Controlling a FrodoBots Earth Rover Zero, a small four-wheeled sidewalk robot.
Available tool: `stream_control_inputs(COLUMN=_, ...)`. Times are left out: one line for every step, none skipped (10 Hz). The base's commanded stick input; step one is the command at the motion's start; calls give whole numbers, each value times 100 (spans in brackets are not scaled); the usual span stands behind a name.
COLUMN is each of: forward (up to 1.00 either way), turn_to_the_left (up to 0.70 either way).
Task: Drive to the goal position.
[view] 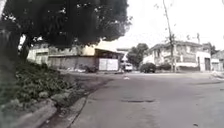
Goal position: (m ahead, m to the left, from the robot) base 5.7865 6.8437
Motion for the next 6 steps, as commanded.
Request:
stream_control_inputs(forward=66, turn_to_the_left=0)
stream_control_inputs(forward=66, turn_to_the_left=0)
stream_control_inputs(forward=66, turn_to_the_left=0)
stream_control_inputs(forward=66, turn_to_the_left=0)
stream_control_inputs(forward=67, turn_to_the_left=0)
stream_control_inputs(forward=68, turn_to_the_left=0)
